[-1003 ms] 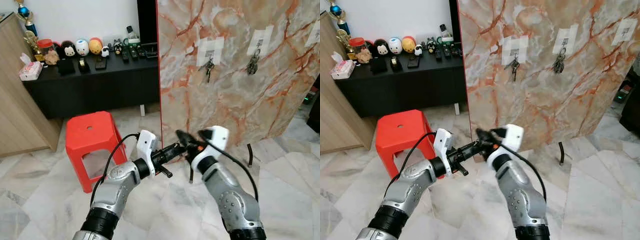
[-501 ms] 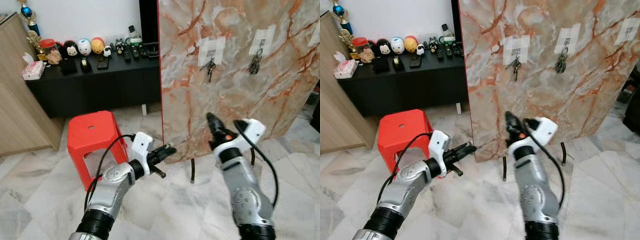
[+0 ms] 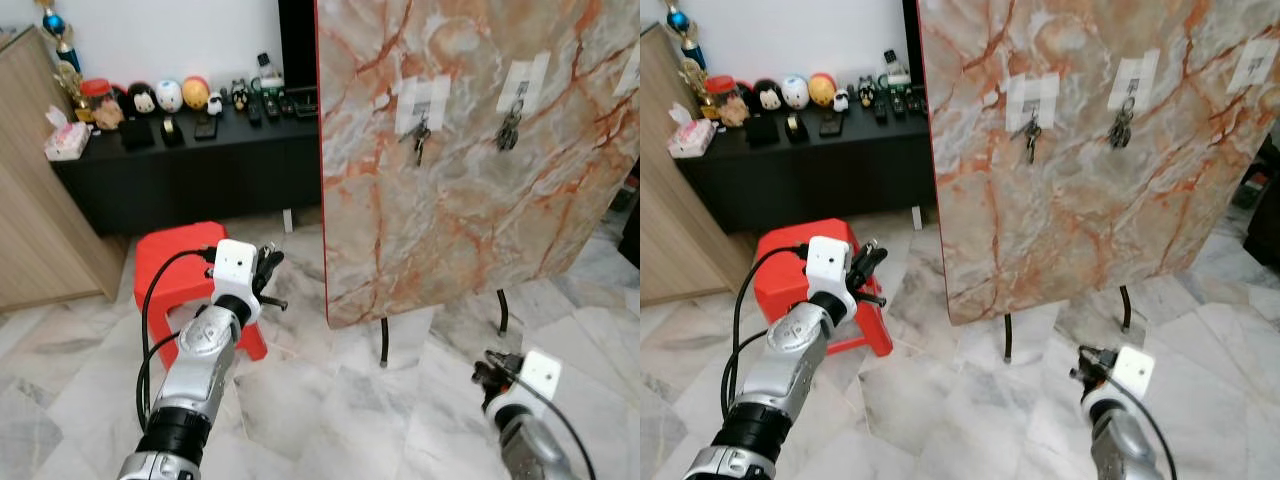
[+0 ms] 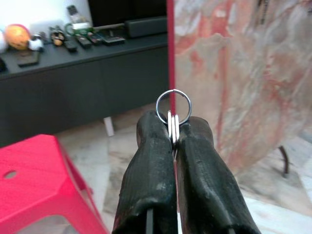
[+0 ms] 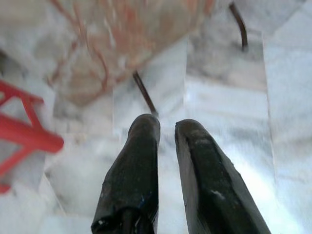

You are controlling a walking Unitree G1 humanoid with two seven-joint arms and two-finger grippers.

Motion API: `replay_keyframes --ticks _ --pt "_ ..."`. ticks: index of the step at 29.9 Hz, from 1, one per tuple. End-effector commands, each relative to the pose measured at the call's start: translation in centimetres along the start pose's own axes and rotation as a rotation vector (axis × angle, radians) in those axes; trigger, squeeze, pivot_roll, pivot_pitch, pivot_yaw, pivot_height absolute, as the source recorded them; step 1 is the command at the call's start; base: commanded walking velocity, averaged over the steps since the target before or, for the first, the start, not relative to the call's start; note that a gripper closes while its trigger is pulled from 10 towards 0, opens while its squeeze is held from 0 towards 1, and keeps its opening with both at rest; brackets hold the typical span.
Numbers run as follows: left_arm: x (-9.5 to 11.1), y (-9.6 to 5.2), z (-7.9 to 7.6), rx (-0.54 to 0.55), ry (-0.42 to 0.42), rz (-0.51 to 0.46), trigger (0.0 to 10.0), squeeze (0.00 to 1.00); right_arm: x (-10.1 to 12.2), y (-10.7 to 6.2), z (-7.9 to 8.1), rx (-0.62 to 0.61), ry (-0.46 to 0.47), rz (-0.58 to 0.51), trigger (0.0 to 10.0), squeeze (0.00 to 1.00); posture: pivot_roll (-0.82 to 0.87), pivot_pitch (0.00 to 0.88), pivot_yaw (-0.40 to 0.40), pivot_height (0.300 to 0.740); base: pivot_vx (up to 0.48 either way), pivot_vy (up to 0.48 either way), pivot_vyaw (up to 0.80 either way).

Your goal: Hang keys on a hook

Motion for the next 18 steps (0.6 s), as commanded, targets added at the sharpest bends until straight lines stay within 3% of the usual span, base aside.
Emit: replay_keyframes --ticks 1,3,7,8,9,10,14,15,16,17,18 --pt "0.2 0.2 0.7 0.029 0.026 -0.003 10.0 0.0 -1.1 0.0 -0.1 -0.001 -0.022 0.038 10.0 0.0 0.03 0.0 -0.021 0.715 0.0 0.0 0.0" --pt "-0.6 -0.2 2.2 0.096 0.021 0.028 10.0 0.0 -3.6 -0.3 0.0 0.005 -0.065 0.124 10.0 0.0 0.03 0.0 -0.021 0.715 0.0 0.0 0.0" --pt "-5.1 -2.5 6.8 0.248 0.079 0.193 10.0 0.0 -8.3 -1.5 0.1 0.019 -0.176 0.294 10.0 0.0 0.05 0.0 -0.027 0.715 0.0 0.0 0.0" --pt "-7.2 -3.9 8.5 0.307 0.09 0.261 10.0 0.0 -9.3 -1.9 -0.2 0.007 -0.187 0.33 10.0 0.0 0.05 0.0 -0.024 0.715 0.0 0.0 0.0" --pt "-8.0 -4.6 9.1 0.335 0.082 0.29 10.0 0.0 -9.7 -2.1 -0.4 0.001 -0.191 0.343 10.0 0.0 0.05 0.0 -0.023 0.715 0.0 0.0 0.0" --pt "-10.3 -6.7 10.7 0.408 0.065 0.368 10.0 0.0 -10.5 -2.5 -0.7 -0.015 -0.192 0.374 10.0 0.0 0.05 0.0 -0.019 0.715 0.0 0.0 0.0" --pt "-14.2 -10.4 11.7 0.454 0.08 0.526 10.0 0.0 -11.2 -2.9 -1.0 -0.024 -0.188 0.395 10.0 0.0 0.05 0.0 -0.006 0.715 0.0 0.0 0.0" --pt "-16.4 -12.6 11.5 0.464 0.065 0.609 10.0 0.0 -11.2 -2.9 -1.2 -0.026 -0.178 0.393 10.0 0.0 0.05 0.0 0.005 0.715 0.0 0.0 0.0" --pt "-16.4 -12.6 11.5 0.464 0.065 0.609 10.0 0.0 -11.2 -2.9 -1.2 -0.026 -0.178 0.393 10.0 0.0 0.05 0.0 0.005 0.715 0.0 0.0 0.0" --pt "-17.6 -13.9 11.4 0.474 0.054 0.654 10.0 0.0 -11.2 -2.9 -1.4 -0.028 -0.173 0.393 10.0 0.0 0.05 0.0 0.007 0.715 0.0 0.0 0.0" --pt "-17.6 -13.9 11.4 0.474 0.054 0.654 10.0 0.0 -11.2 -2.9 -1.4 -0.028 -0.173 0.393 10.0 0.0 0.05 0.0 0.007 0.715 0.0 0.0 0.0"
Point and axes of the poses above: a point about 5 cm out from each wrist's last joint towards the gripper, its own y axis pointing out of the wrist towards the gripper, its own x axis along the axis of the wrist's last joint, z = x × y, the point moved 6 cm from there along y, pointing out of the wrist towards the gripper, and after that the axes turned 10 degrees about -y, right-handed, at the moved point
